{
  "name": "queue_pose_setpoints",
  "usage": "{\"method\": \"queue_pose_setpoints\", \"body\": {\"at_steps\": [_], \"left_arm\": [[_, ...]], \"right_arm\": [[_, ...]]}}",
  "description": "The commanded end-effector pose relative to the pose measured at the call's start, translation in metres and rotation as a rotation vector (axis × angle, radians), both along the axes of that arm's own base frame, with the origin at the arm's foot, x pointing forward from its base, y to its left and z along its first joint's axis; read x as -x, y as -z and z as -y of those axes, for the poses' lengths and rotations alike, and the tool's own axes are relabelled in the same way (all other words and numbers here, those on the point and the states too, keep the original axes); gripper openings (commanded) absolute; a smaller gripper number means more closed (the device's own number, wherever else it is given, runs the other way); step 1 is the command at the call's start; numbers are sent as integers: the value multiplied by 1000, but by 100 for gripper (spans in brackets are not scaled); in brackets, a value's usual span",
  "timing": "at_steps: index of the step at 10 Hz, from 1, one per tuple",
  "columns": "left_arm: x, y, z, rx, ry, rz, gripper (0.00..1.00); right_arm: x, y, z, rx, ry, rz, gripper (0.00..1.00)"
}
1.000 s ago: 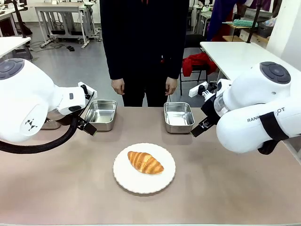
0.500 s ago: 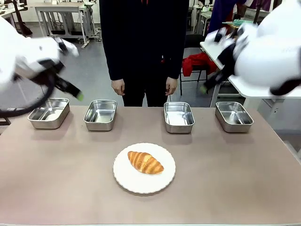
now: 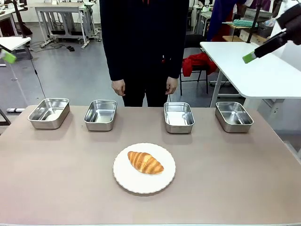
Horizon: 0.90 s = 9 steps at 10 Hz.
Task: Place the bread in the container.
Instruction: Place the Butter Roll into the Airtight Container indicated by the human.
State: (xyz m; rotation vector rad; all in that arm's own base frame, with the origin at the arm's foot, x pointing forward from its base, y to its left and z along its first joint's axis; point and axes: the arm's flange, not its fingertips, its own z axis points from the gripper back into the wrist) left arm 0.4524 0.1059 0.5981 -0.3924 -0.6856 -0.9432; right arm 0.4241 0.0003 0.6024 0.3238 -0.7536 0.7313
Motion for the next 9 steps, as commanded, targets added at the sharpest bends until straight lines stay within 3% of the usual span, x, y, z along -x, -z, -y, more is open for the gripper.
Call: {"method": "queue_pose_setpoints", "body": {"at_steps": [1,2,6,7,9], "left_arm": [[-18,14,-12,-22,20,23,100],[0,0,0,0,0,0,100],[-6,5,-7,-18,10,3,100],[-8,-5,-27,93,-19,86,100],[-25,-12,-75,242,-53,88,100]], "right_arm": [[-3,14,7,-65,22,-3,100],[0,0,0,0,0,0,100],[1,3,-1,-3,14,-3,100],[-12,-16,38,-32,55,7,100],[-9,-38,107,-105,-26,8,100]]}}
